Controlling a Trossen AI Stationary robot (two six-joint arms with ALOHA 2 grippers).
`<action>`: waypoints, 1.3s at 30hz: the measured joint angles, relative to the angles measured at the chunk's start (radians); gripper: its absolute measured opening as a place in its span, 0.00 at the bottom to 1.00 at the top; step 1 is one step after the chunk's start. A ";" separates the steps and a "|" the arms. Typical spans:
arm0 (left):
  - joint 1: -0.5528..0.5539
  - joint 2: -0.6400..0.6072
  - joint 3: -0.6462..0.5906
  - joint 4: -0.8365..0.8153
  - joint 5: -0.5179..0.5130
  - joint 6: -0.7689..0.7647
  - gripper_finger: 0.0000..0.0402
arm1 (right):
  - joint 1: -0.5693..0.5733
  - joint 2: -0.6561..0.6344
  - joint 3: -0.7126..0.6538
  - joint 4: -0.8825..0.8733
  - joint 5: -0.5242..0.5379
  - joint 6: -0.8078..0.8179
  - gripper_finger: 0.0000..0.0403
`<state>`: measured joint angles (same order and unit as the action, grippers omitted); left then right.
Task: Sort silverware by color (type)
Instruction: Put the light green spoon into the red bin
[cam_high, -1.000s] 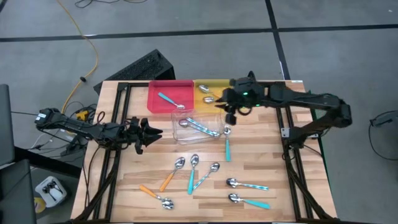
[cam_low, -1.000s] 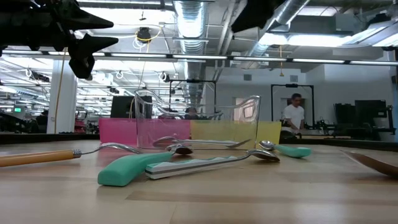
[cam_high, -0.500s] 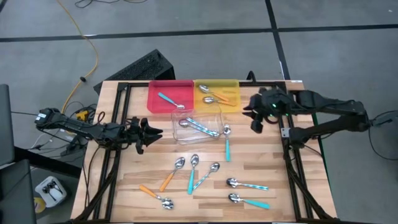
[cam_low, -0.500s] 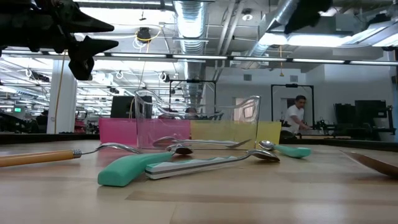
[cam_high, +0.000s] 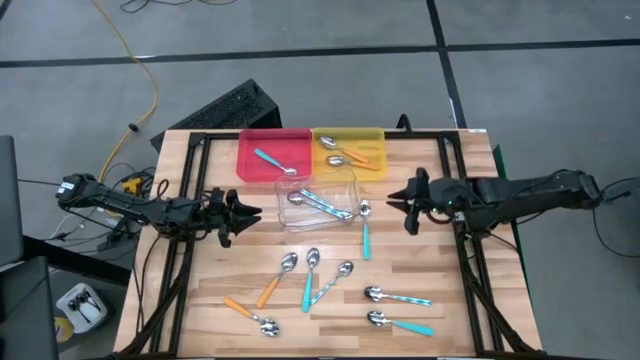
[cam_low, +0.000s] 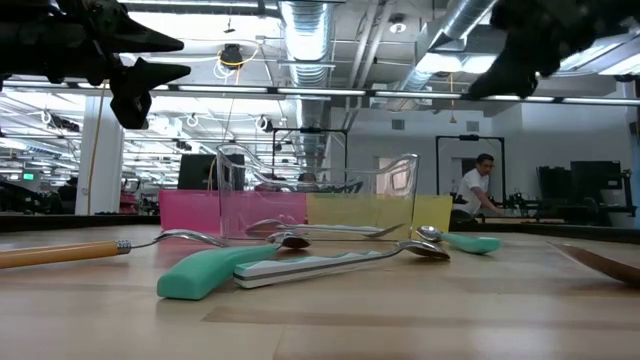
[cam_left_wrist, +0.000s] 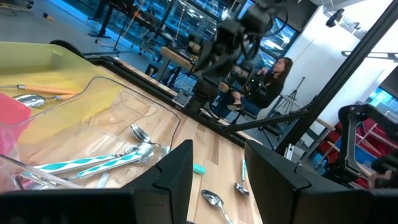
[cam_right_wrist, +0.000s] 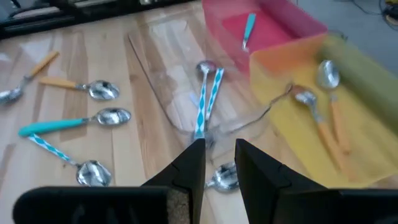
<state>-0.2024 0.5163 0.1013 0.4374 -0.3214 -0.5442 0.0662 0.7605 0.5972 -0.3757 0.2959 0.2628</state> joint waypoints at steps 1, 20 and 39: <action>0.000 0.000 0.000 0.000 0.000 0.000 0.32 | 0.000 0.000 -0.032 0.036 0.000 0.002 0.28; 0.000 0.000 0.000 0.000 -0.008 0.000 0.32 | -0.002 0.004 -0.290 0.488 0.023 -0.008 0.28; 0.000 0.000 0.000 0.000 -0.008 0.000 0.32 | -0.002 0.006 -0.292 0.506 0.024 -0.008 0.28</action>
<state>-0.2024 0.5160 0.1013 0.4374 -0.3294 -0.5446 0.0639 0.7664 0.3050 0.1300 0.3195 0.2550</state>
